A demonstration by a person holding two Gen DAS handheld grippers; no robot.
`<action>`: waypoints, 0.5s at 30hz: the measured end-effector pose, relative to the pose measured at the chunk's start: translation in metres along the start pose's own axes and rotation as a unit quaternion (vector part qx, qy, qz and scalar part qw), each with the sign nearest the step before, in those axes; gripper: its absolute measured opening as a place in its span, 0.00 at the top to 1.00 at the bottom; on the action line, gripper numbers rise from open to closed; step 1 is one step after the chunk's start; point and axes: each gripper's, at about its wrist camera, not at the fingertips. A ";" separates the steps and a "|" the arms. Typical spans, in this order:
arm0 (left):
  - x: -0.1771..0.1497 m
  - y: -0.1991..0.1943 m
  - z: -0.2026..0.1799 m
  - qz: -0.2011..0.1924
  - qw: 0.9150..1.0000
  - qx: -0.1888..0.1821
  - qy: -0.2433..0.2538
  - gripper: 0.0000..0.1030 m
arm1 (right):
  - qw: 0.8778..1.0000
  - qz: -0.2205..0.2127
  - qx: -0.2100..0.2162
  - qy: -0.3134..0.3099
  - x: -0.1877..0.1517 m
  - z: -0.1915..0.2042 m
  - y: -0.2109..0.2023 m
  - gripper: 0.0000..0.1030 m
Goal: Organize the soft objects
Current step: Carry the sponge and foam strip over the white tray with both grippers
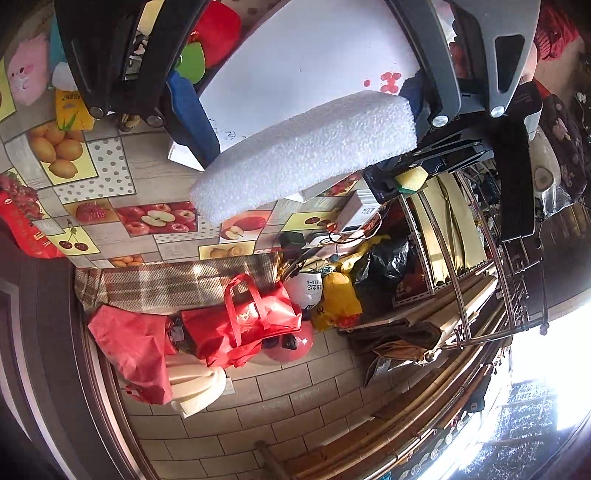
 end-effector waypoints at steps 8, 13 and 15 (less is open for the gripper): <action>-0.013 0.010 -0.001 0.016 1.000 -0.005 0.000 0.61 | 0.998 0.060 0.004 -0.009 -0.028 0.008 0.032 0.16; -0.013 0.016 0.008 0.002 1.000 -0.003 -0.014 0.60 | 0.997 0.078 -0.005 -0.015 -0.040 0.010 0.042 0.01; -0.015 0.022 0.012 0.005 1.000 -0.004 -0.021 0.60 | 0.997 0.077 -0.012 -0.018 -0.043 0.008 0.043 0.00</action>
Point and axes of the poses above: each gripper's, at about its wrist camera, not at the fingertips, and y roughly the way its jaws point, z to its left, x to its top, and after that the axes turned 7 degrees about -z, right-handed
